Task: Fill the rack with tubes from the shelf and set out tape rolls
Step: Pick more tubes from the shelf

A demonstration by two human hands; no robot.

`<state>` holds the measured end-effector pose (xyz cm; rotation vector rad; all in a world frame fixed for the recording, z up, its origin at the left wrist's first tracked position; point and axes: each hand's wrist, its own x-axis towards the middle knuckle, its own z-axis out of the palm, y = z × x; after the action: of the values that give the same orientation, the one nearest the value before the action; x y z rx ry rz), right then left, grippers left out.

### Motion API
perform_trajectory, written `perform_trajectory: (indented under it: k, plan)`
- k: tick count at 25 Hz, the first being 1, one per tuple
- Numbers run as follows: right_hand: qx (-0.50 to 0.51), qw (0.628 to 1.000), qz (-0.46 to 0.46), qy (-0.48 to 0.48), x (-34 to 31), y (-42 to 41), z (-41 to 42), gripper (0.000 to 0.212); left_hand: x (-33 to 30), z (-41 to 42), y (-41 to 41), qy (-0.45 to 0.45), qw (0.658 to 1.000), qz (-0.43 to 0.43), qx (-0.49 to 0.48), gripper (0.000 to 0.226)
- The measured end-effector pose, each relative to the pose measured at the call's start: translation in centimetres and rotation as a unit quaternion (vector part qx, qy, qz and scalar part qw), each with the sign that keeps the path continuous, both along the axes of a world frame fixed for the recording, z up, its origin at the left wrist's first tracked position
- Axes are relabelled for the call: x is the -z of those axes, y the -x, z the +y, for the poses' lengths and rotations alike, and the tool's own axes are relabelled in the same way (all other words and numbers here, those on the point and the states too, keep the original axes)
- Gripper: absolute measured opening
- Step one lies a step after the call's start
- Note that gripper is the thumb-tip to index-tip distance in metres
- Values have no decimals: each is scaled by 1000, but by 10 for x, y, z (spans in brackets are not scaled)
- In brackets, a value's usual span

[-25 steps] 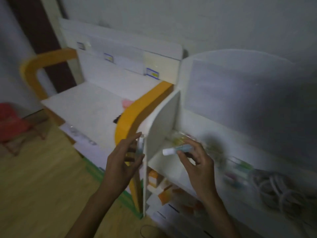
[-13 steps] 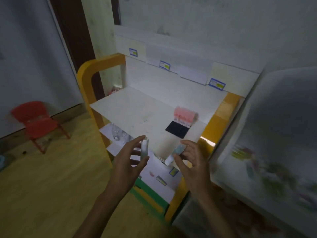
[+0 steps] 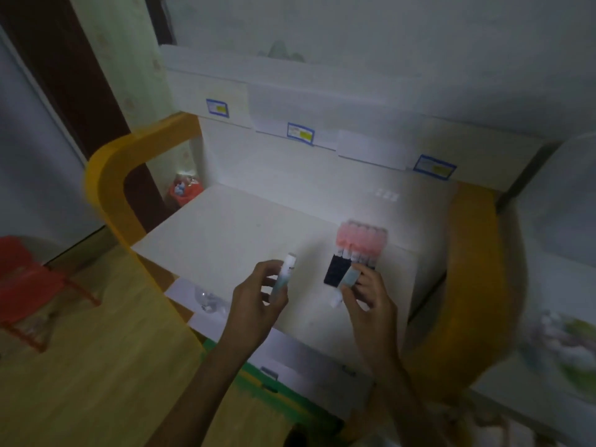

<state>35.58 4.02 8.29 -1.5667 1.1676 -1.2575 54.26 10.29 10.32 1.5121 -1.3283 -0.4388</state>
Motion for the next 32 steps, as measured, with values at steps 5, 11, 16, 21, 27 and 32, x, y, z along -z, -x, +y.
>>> perform_trajectory:
  k: [5, 11, 16, 21, 27, 32]
  plan:
    - [56, 998, -4, -23, 13, -11, -45, 36, 16, -77, -30, 4, 993, -101, 62, 27]
    - [104, 993, 27, -47, 23, -8, -74, 40, 28, -143, -28, -12, 990, -88, 109, 14]
    - [142, 987, 49, -63, 22, -21, -88, 35, 40, -178, -32, 9, 979, -36, 203, 27]
    - [172, 982, 65, -42, 27, -25, -91, 33, 50, -198, -25, -14, 970, -34, 239, 41]
    - [189, 979, 66, -27, 30, -20, -94, 35, 69, -208, -15, 56, 957, -94, 267, 42]
    - [182, 981, 61, -25, 34, -14, -99, 40, 76, -209, -13, 87, 955, -119, 258, 37]
